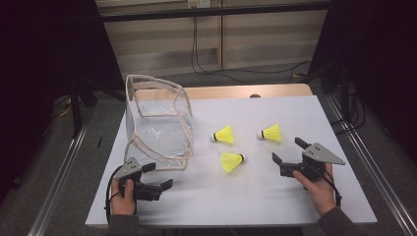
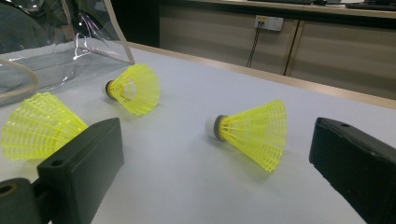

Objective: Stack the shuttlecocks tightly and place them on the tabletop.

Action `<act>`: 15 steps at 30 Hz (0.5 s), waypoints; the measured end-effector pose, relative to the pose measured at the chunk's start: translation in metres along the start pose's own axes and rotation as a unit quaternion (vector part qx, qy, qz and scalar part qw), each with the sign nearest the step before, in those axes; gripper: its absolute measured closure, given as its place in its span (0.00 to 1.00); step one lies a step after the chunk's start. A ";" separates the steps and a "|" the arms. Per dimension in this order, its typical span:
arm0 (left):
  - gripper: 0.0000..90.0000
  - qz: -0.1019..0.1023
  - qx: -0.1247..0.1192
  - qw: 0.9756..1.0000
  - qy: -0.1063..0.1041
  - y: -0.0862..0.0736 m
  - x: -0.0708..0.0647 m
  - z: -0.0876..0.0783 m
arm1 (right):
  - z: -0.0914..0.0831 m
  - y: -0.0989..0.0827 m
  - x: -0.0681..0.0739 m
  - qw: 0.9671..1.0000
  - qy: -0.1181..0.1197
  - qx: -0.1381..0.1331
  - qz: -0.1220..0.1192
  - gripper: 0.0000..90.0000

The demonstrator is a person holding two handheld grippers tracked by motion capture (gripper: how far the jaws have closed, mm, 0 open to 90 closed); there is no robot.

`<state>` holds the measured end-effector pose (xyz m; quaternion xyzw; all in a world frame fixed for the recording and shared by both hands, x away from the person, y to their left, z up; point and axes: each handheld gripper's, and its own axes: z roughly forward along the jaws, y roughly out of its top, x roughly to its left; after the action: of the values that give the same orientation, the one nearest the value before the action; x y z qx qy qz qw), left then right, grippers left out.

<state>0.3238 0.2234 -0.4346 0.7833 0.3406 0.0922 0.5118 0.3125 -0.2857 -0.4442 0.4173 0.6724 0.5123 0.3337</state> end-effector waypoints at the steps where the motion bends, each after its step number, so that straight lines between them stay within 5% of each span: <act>1: 0.04 0.000 -0.001 1.000 0.000 0.000 0.000 0.000 | 0.000 0.000 0.000 1.000 0.000 0.000 0.001 0.03; 15: 0.04 0.002 -0.002 1.000 -0.002 0.000 0.000 0.000 | 0.006 0.001 -0.004 1.000 -0.004 0.007 0.003 0.03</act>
<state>0.3236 0.2232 -0.4342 0.7833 0.3379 0.0927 0.5135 0.3194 -0.2864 -0.4443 0.4237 0.6735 0.5064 0.3322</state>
